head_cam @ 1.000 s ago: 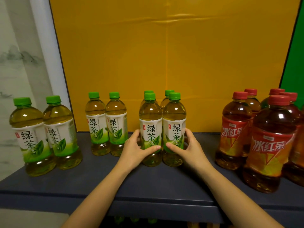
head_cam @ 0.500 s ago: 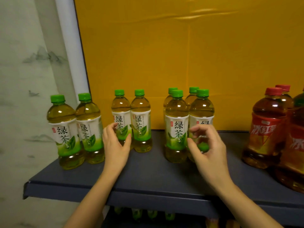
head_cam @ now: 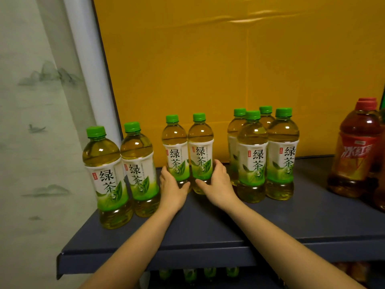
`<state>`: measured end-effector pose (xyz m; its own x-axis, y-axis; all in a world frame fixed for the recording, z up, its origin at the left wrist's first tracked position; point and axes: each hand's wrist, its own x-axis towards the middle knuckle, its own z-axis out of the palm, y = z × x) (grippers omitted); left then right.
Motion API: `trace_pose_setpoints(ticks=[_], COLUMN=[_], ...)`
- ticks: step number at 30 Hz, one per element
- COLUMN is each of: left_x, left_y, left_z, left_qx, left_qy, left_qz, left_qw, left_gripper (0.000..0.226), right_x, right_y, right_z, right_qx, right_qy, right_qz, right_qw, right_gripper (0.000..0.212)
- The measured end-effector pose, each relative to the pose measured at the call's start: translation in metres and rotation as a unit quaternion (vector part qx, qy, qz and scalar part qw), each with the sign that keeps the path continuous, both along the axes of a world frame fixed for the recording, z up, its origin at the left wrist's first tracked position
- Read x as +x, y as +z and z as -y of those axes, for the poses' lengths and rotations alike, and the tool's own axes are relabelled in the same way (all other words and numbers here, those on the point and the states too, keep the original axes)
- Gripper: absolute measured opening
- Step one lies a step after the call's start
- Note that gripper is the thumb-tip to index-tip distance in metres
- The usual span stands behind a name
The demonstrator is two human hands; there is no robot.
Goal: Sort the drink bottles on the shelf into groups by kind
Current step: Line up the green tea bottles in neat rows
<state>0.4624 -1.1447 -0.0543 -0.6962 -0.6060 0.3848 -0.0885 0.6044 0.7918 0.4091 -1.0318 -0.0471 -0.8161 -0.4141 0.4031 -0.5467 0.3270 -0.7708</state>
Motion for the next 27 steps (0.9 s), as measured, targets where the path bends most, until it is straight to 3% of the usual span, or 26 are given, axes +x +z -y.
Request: trace_pose_setpoints(ticks=[4, 27], left_x=[-0.004, -0.028], left_y=[-0.006, -0.003], left_z=[0.002, 0.000], left_qx=[-0.012, -0.024], left_qy=[0.005, -0.034], left_qz=[0.004, 0.014], left_qw=[1.000, 0.999], left_gripper=[0.087, 0.083], right_x=[-0.005, -0.018], right_y=[-0.009, -0.009], right_z=[0.009, 0.004], right_qx=[0.016, 0.049], right_qy=[-0.017, -0.118], right_qz=[0.012, 0.011], right_qw=[1.000, 0.992], right_gripper=[0.088, 0.064])
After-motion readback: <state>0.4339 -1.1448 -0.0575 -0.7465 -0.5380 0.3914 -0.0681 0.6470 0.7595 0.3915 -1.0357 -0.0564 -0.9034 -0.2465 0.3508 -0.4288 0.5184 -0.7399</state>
